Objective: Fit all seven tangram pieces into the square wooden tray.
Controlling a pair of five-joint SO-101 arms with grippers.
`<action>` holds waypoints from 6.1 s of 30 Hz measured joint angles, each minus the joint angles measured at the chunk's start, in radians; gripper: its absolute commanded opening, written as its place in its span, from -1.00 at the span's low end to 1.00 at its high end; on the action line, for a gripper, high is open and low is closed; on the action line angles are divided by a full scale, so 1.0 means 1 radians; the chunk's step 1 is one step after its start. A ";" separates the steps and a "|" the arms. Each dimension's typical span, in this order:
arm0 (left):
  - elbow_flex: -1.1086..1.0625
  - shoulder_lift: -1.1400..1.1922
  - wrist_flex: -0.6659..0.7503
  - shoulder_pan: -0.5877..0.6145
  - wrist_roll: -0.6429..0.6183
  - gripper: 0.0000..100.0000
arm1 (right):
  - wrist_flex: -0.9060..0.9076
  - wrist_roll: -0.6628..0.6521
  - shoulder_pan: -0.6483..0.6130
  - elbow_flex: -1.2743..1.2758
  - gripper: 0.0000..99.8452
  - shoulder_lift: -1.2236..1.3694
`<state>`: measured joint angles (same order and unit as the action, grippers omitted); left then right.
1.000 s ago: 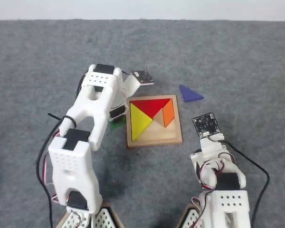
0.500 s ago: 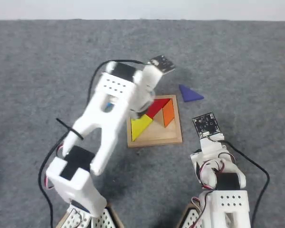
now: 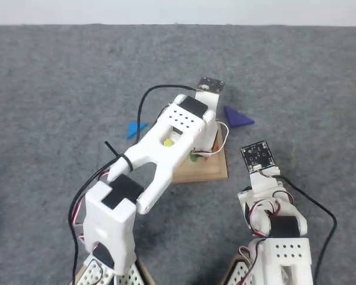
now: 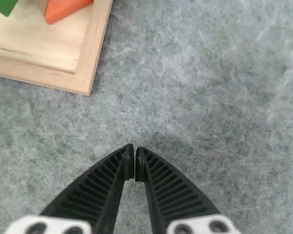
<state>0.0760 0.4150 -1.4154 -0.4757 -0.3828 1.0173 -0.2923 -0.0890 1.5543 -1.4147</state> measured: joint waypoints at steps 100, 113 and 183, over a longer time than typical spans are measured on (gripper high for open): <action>-0.126 -0.066 0.009 -0.017 0.612 -0.73 | 0.000 0.000 0.000 0.000 -0.97 0.000; -0.041 0.054 0.031 -0.006 0.601 -0.73 | 0.000 0.000 0.000 0.000 -0.97 0.000; -0.539 -0.396 0.439 0.615 0.295 -0.76 | -0.146 -0.196 0.035 -0.937 -0.95 1.126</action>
<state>-0.4626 0.0192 -0.9766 0.1396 -0.0882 0.8715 -0.4887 -0.0537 0.6168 -0.2885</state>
